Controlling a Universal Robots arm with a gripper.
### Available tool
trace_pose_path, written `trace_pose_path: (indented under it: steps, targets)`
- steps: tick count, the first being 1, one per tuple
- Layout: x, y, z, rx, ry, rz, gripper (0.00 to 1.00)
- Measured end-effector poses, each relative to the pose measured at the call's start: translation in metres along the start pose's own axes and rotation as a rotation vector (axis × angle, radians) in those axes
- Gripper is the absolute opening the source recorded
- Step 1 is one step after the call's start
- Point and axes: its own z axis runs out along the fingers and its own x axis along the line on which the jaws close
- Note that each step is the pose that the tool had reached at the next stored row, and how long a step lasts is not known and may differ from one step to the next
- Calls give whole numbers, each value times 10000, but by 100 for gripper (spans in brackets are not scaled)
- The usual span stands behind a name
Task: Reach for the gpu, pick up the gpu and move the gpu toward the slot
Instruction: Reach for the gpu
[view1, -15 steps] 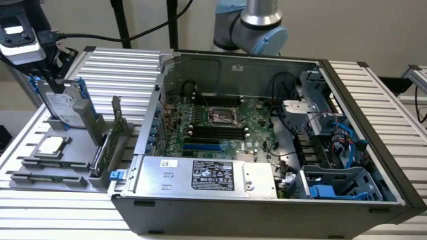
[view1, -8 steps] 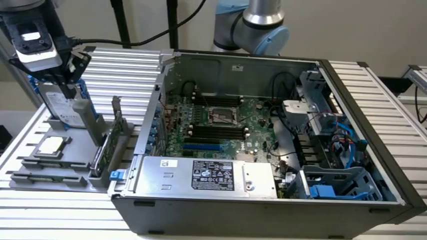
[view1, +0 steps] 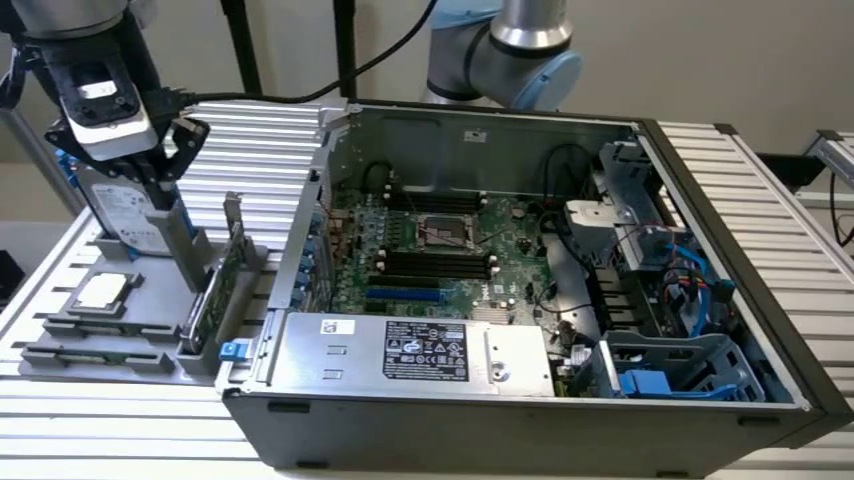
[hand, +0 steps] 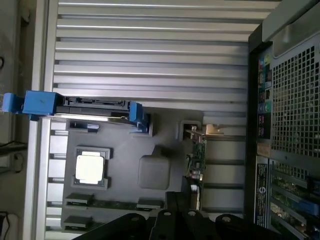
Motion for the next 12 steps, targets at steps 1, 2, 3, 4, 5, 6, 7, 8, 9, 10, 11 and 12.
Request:
trace_pose_path:
  steps: [1, 2, 3, 4, 5, 6, 7, 8, 9, 10, 11, 12]
  targets:
    - [-33, -16, 4, 4, 0, 1, 11]
    - [-64, -32, 8, 8, -1, 1, 11]
    - [-94, -47, 12, 14, 0, 0, 11]
    - [-122, -61, 15, 21, 0, 0, 11]
    - [-150, -76, 18, 31, 1, 0, 11]
    - [-174, -88, 21, 42, 1, 0, 11]
    - [-195, -101, 23, 55, 1, 1, 11]
    - [-216, -114, 27, 67, -1, 1, 11]
    - [-228, -126, 28, 80, 1, 1, 11]
    - [-236, -136, 26, 88, 5, 3, 11]
    - [-245, -138, 27, 87, 17, 7, 11]
    - [-245, -138, 27, 86, 20, 8, 11]
